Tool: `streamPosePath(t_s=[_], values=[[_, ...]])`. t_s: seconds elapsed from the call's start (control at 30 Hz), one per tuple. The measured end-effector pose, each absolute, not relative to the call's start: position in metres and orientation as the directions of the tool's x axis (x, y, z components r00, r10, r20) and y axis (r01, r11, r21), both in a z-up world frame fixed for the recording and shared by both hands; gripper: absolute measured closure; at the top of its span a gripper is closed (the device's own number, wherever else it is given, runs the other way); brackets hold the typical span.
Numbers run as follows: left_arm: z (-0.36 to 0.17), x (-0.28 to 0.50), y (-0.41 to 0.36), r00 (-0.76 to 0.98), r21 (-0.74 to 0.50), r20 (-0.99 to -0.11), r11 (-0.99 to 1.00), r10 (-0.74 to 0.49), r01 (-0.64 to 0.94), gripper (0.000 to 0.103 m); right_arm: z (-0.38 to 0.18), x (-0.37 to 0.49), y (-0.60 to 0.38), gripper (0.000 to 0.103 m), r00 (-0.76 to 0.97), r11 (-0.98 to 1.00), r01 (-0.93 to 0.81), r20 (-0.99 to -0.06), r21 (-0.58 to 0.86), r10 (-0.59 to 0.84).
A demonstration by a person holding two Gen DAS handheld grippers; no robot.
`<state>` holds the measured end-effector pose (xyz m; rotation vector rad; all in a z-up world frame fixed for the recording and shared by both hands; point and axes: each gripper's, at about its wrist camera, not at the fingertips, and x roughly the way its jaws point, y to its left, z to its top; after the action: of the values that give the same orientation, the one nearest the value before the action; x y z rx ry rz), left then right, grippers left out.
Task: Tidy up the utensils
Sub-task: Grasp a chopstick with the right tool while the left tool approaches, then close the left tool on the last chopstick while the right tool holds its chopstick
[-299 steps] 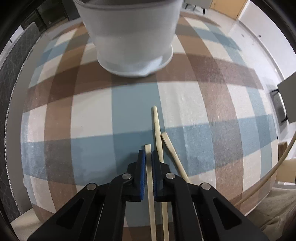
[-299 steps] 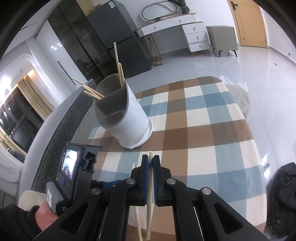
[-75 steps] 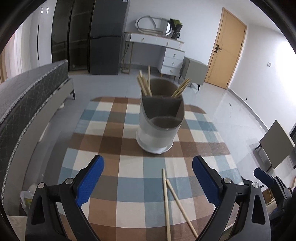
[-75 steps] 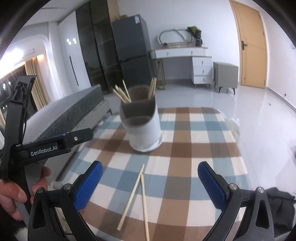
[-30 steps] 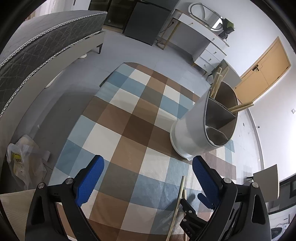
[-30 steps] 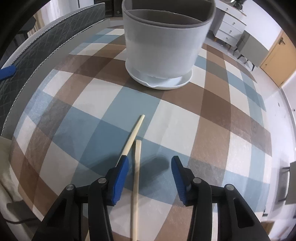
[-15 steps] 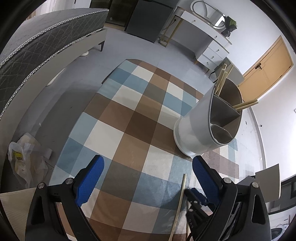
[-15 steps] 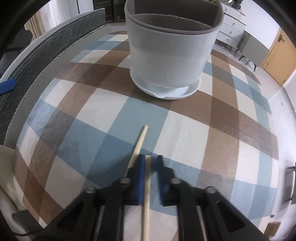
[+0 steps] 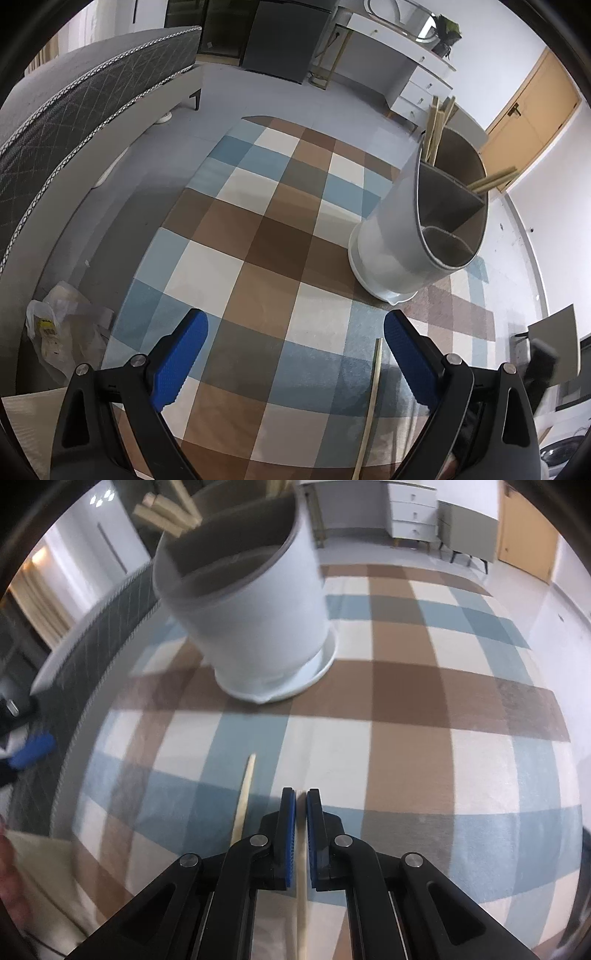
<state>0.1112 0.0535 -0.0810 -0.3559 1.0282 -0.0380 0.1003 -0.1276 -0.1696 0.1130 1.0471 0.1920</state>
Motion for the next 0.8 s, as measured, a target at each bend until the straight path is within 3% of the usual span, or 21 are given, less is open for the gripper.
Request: streamPosePath(t_s=[0.4,0.8], values=[[-0.088,0.111,0.047,0.505,-0.268,-0.849,0.951,-0.156,-0.156,0.01,-0.157,0.088,-0.14,0.098,0.517,0.97,-0.122,-0.821,0.21,0.243],[-0.101,0.111,0.027,0.438,-0.28,-0.871,0.957,-0.222,-0.072,0.01,-0.09,0.067,-0.17,0.098,0.683,0.943,-0.094,-0.669,0.319,0.294]])
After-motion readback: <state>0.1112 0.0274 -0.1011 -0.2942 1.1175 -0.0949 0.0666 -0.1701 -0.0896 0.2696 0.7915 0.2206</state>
